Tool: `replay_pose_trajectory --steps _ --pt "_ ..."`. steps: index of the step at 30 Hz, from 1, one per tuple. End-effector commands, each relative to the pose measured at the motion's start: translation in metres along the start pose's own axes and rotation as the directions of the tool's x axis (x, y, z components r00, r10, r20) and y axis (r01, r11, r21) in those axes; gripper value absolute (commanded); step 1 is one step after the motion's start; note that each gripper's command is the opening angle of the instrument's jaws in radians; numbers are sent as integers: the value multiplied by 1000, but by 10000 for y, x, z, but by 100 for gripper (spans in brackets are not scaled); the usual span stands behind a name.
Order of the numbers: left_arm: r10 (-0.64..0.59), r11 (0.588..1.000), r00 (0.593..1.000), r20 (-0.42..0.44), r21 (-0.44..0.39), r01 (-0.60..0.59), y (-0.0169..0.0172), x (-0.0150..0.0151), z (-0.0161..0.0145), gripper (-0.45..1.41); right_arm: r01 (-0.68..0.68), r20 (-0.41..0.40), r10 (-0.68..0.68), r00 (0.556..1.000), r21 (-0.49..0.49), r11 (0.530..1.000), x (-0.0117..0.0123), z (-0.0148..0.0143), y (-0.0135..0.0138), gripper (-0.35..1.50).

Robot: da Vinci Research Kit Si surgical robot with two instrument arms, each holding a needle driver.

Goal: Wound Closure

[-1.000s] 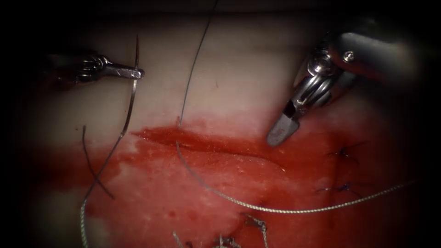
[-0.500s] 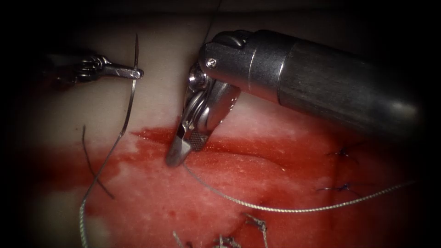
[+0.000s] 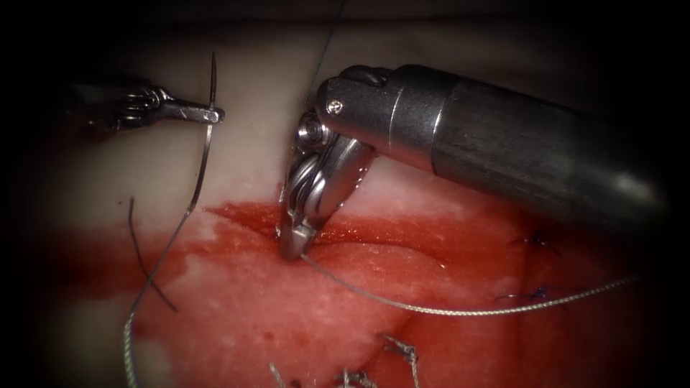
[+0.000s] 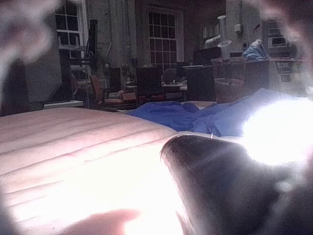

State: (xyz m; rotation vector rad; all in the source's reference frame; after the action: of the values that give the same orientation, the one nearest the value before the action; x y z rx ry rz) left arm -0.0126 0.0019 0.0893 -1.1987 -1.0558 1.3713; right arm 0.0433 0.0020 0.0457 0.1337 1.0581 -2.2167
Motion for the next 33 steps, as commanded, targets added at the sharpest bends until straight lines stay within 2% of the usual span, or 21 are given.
replay_pose_trajectory --steps 1,8,15,18,20,21,23,25,28,30,33 --pt "8 1000 1000 -7 -2 -8 7 15 0 -45 10 18 -10 1000 -14 1000 -7 -29 6 -35" --pt "8 1000 1000 -7 -2 -8 7 15 0 -45 55 38 -53 998 -43 998 7 -60 0 -35" --pt "8 1000 1000 -7 -1 -8 8 15 0 -45 133 37 -131 991 -55 990 28 -68 -10 -35" --pt "8 1000 1000 -7 -1 -8 8 15 0 -45 125 32 -123 992 -41 991 56 -68 -24 -35" --pt "8 1000 1000 -7 -1 -8 8 15 0 -45 65 31 -64 997 -17 998 75 -69 -38 -35" --pt "8 1000 1000 -7 -1 -8 8 15 0 -45 29 28 -30 999 5 1000 94 -70 -53 -35" --pt "8 1000 1000 -8 -1 -8 8 15 1 -45 4 24 -4 1000 17 1000 108 -71 -65 -35" --pt "9 1000 1000 -8 0 -9 8 14 1 -45 -115 -3 115 993 51 992 131 -75 -87 -35" --pt "9 1000 1000 -8 0 -9 8 14 1 -45 -192 -40 197 980 90 977 165 -78 -110 -35" --pt "9 1000 1000 -8 0 -9 7 14 1 -45 -198 -42 203 978 103 975 176 -80 -118 -35" --pt "10 1000 1000 -9 0 -10 7 14 2 -45 -190 -38 194 980 90 978 175 -80 -115 -35"
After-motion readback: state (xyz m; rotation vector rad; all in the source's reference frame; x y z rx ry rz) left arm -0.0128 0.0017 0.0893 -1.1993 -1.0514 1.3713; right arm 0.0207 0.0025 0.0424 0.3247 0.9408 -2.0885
